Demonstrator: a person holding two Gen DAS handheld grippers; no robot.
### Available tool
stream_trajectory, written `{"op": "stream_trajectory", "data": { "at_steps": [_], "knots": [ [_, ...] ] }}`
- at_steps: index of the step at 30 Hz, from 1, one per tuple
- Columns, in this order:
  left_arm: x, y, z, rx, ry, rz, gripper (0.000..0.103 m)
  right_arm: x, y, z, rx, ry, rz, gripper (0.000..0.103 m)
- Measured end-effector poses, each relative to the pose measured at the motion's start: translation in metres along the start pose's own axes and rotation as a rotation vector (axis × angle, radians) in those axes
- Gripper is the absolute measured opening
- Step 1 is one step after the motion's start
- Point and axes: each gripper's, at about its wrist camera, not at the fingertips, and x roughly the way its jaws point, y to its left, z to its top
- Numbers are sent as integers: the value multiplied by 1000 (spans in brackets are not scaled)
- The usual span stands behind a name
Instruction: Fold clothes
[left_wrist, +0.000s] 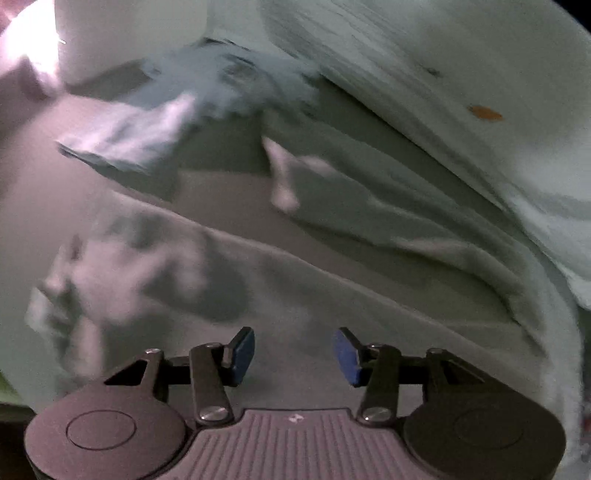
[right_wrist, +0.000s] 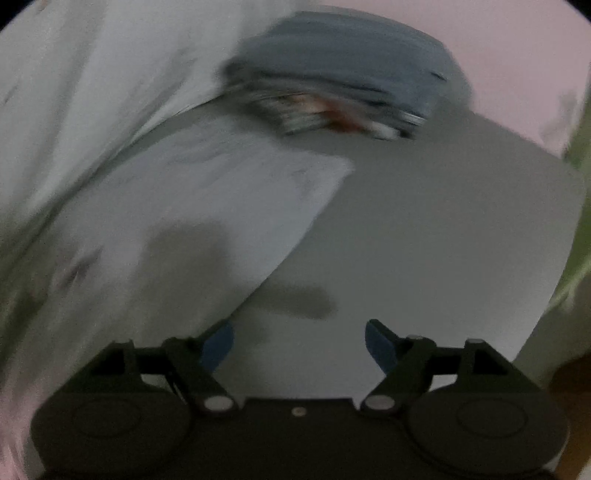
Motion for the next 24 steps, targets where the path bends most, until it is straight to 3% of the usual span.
{"op": "stream_trajectory", "data": {
  "at_steps": [3,12,13,14,15,16,19,21,24],
  "knots": [
    [-5,-30,-19,41,0,7,53,29,-21,32,122,-19,39,75],
    [-13,-85,-60,50,42,112,56,124,-50,113,207,-7,85,78],
    [-13,-91,-64,56,45,123,56,128,-51,116,223,-17,94,71],
    [-14,-96,-68,65,50,133,56,130,-51,119,228,-30,114,55],
    [-13,-101,-70,76,55,141,56,133,-50,122,219,-16,135,25],
    [-13,-105,-73,87,60,149,56,134,-48,125,191,-4,133,15],
    [-14,-113,-78,114,69,156,57,128,-44,135,84,-69,90,10],
    [-17,-114,-80,129,61,167,64,126,-48,147,50,-93,77,10],
    [-17,-103,-80,139,56,207,66,134,-44,161,-59,-128,-14,10]
  ]
}}
